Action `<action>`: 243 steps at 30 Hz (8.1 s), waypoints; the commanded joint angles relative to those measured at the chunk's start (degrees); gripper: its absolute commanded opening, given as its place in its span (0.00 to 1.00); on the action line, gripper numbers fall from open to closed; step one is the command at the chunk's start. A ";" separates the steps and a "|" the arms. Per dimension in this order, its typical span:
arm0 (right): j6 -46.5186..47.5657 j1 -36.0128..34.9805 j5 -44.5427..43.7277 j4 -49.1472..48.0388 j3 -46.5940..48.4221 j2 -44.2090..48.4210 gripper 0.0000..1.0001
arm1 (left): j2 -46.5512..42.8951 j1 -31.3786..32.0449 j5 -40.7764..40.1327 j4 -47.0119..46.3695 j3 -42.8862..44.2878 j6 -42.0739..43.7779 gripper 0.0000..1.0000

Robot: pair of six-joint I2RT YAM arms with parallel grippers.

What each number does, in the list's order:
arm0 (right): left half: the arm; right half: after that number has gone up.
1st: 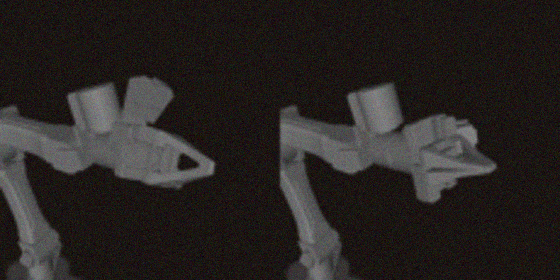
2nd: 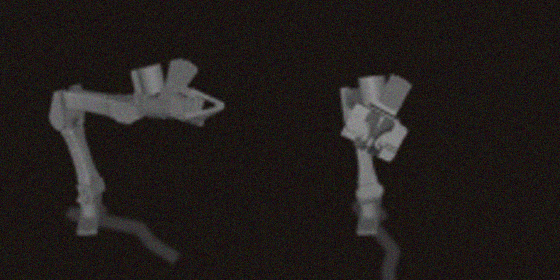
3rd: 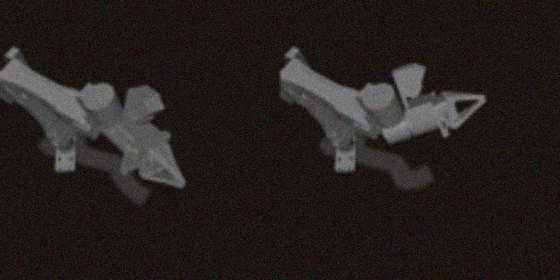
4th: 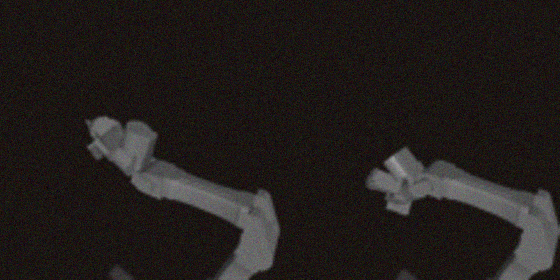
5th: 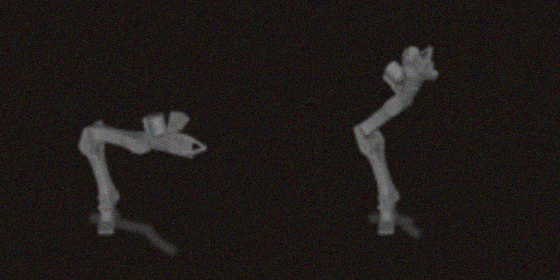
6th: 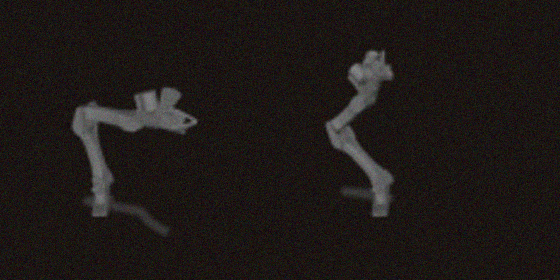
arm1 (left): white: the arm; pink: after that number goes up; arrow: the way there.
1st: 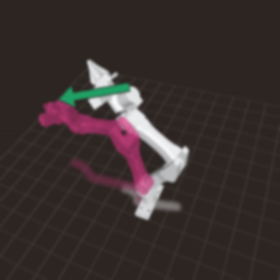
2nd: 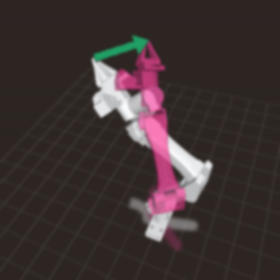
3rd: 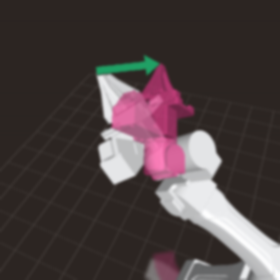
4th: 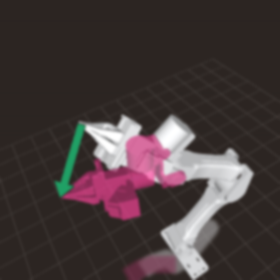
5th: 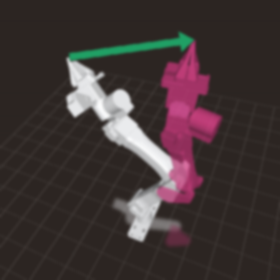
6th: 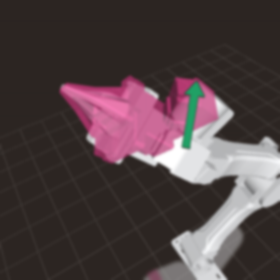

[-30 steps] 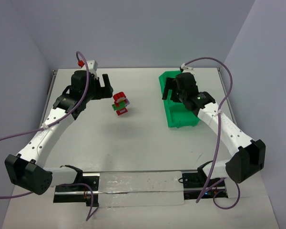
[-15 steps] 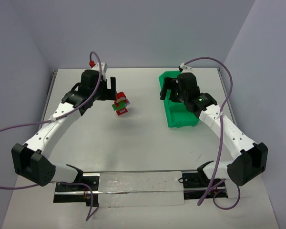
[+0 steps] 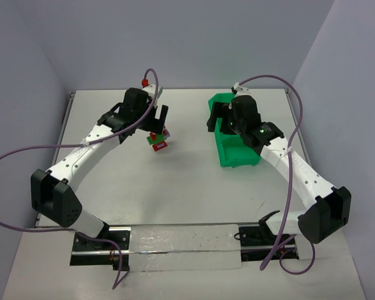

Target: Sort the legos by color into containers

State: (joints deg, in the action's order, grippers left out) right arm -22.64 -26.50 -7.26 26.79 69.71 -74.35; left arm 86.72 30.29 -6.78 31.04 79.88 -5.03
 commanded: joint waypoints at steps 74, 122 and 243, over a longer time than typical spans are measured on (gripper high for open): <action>-5.44 -1.40 29.26 -22.47 -9.73 2.02 1.00 | -8.56 -22.53 43.95 -23.92 -12.92 -38.44 0.00; 47.31 -15.23 29.76 -27.56 4.43 -23.47 0.86 | -5.85 -24.93 47.21 -9.60 -9.48 -26.26 0.00; -26.58 -10.06 14.29 -4.03 14.04 -22.15 0.11 | -15.44 -8.58 42.64 -26.57 -23.19 -20.21 0.96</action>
State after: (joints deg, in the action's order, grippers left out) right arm -46.03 -37.01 5.55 22.20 81.01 -96.73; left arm 70.14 20.03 33.33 7.83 55.72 -25.74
